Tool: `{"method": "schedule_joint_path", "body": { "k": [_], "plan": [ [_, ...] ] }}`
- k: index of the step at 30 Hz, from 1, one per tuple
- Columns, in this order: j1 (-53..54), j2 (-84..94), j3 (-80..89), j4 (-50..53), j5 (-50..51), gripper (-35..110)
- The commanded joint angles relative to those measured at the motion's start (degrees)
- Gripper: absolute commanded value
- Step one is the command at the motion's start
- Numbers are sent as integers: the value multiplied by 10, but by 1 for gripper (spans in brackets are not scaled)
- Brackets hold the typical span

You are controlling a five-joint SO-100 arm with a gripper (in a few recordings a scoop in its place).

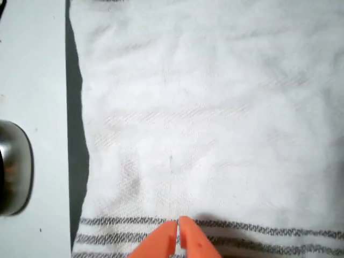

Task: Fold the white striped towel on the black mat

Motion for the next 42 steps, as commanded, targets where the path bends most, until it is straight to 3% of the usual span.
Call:
{"method": "schedule_joint_path", "body": {
  "k": [1,9,18,30,35,42],
  "plan": [
    [-39,63,29,25,7,0],
    [-85,226,92,114,9,2],
    [59,394,184,104,-123,7],
    [223,795,447,140,-294,4],
    [275,830,512,146,-345,0],
    [287,873,512,237,-343,0]
  ]
}}
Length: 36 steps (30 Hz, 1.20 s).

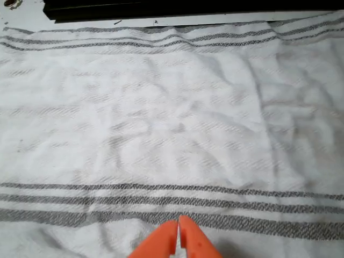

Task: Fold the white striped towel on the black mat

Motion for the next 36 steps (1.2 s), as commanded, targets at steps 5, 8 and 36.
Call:
{"method": "schedule_joint_path", "body": {
  "k": [5,8,36],
  "plan": [
    [35,49,13,105,-21,0],
    [44,50,13,150,-33,0],
    [69,52,13,261,-28,9]
  ]
}}
